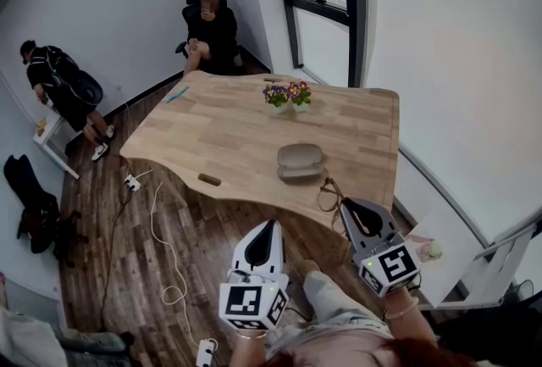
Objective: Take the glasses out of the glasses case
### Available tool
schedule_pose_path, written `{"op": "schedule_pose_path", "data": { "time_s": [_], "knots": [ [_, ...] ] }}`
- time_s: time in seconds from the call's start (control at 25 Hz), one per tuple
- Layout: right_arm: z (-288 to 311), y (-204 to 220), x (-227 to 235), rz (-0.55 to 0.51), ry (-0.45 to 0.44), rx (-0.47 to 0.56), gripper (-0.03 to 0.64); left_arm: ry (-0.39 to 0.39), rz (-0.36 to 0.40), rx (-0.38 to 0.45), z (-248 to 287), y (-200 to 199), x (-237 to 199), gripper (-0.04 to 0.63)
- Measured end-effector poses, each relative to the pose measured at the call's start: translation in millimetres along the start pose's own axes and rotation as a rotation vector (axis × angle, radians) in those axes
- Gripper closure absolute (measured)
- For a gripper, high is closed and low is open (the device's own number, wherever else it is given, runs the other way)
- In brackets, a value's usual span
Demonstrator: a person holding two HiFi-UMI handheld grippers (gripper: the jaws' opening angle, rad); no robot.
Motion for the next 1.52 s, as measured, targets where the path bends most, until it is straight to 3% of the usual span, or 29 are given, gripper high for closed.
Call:
{"op": "schedule_pose_path", "data": {
  "time_s": [1.52],
  "knots": [
    [-25,4,10,0.031,0.025,0.019,0.603,-0.019,0.026,-0.016,-9,8,20,0.595]
  ]
}}
Point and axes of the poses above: the fingertips, and each gripper's own axes: z forward along the fingers, x to its right, y out of its underside, the point moved 3 cm from there along -z, backward along the fingers, and after that the axes turned 7 degrees about -z, right-handed, at the moved point
